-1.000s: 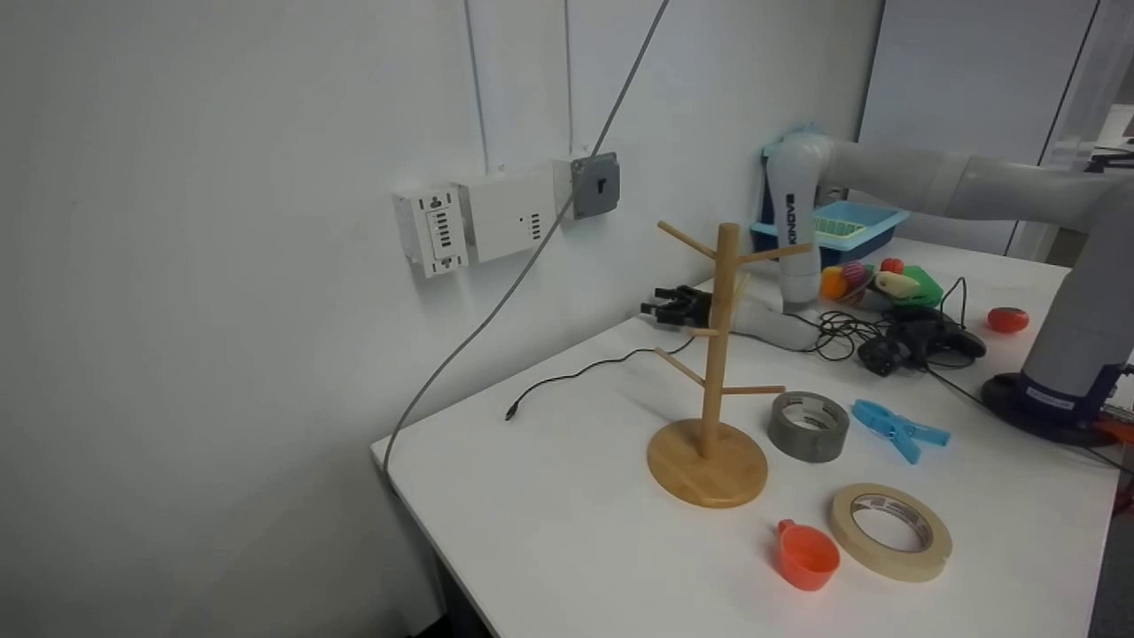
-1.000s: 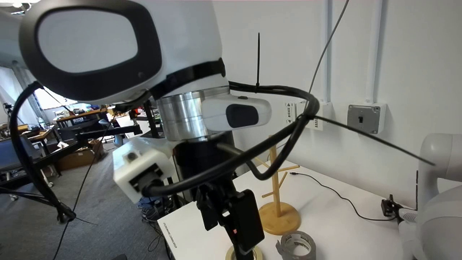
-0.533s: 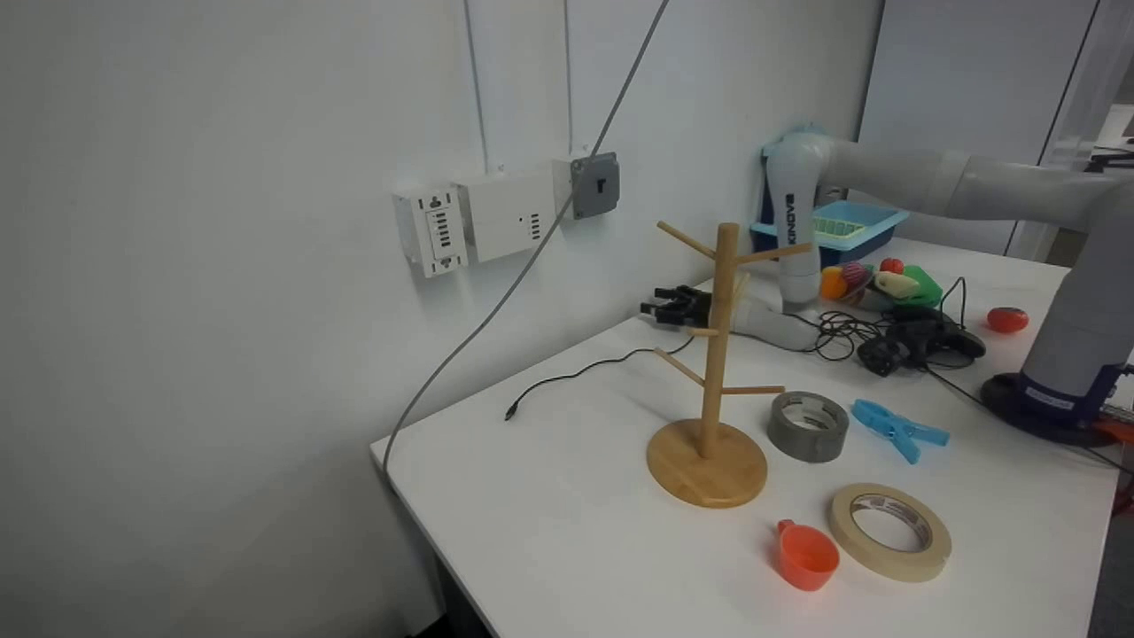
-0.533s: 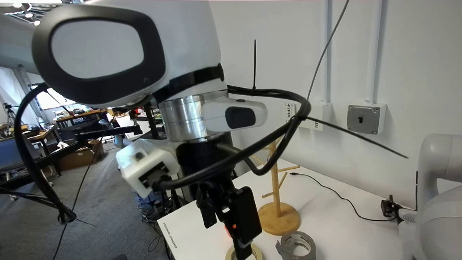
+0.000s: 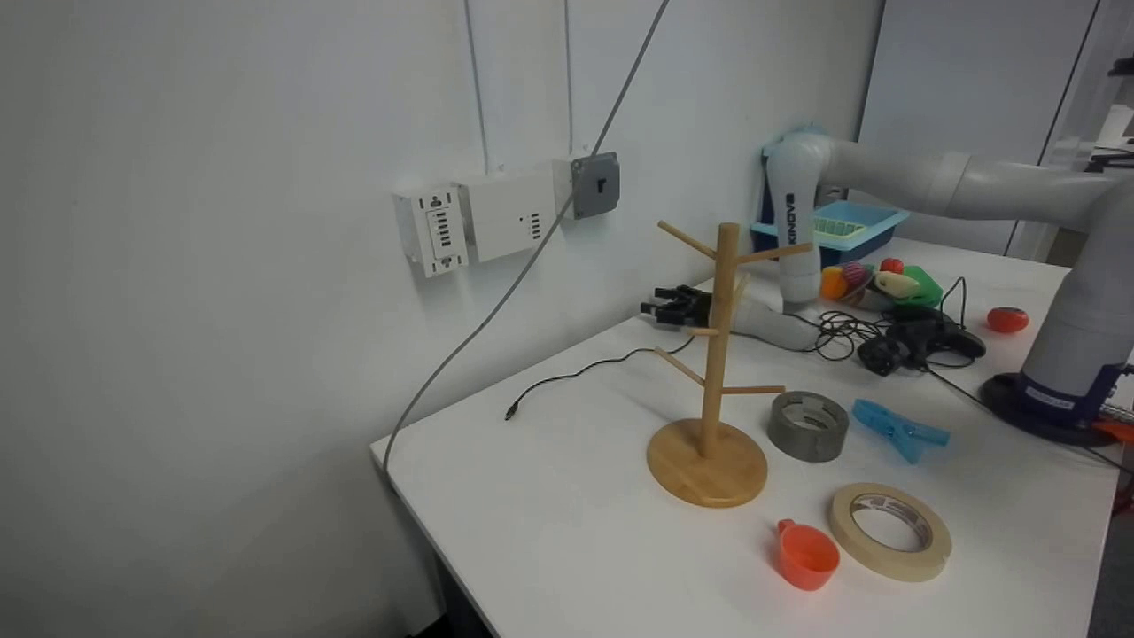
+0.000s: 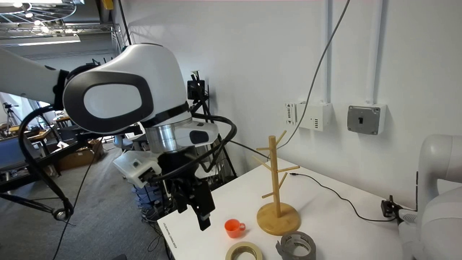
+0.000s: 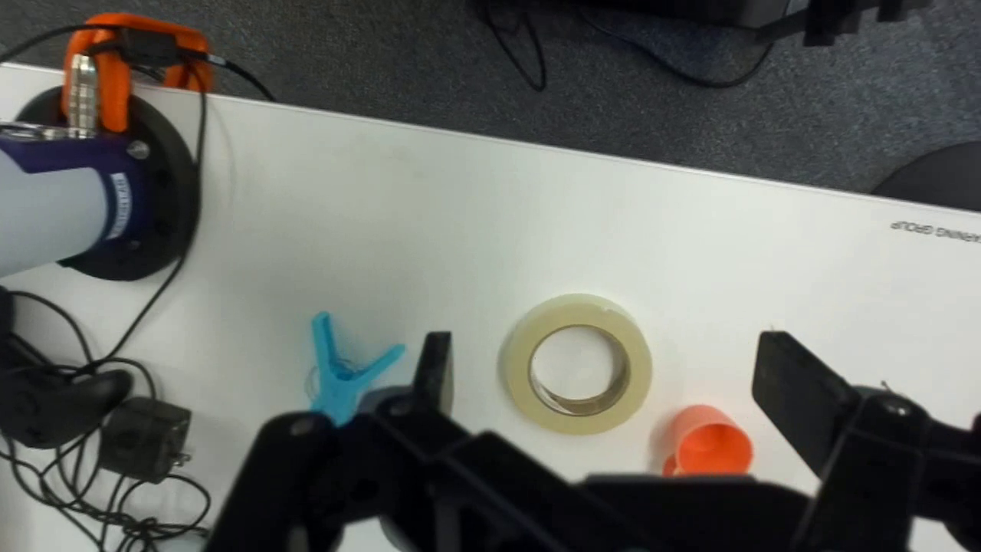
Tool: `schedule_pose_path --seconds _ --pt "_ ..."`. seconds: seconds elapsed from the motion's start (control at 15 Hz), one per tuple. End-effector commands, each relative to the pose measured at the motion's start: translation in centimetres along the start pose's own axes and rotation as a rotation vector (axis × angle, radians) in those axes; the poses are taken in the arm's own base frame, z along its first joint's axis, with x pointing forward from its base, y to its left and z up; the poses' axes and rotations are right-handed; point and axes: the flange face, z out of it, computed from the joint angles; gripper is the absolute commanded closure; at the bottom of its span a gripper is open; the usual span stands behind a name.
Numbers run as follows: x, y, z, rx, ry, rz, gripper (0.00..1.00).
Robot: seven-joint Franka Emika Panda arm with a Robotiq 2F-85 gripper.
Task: Pick the orange cup and hang it on the wooden stand
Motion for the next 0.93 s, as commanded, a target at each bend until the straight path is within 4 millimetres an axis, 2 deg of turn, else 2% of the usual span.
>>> schedule_pose_path --seconds 0.0,0.07,0.2,0.47,0.87 --pt "-0.4 -3.9 0.3 0.080 0.050 0.000 0.00" --pt "0.1 -2.6 0.5 0.041 0.010 -0.003 0.00" --pt "0.1 -3.8 0.6 0.060 0.014 -0.015 0.00" --pt "0.1 -3.8 0.5 0.062 0.017 -0.013 0.00" --pt "1.9 -5.1 3.2 0.125 -0.020 0.216 0.00"
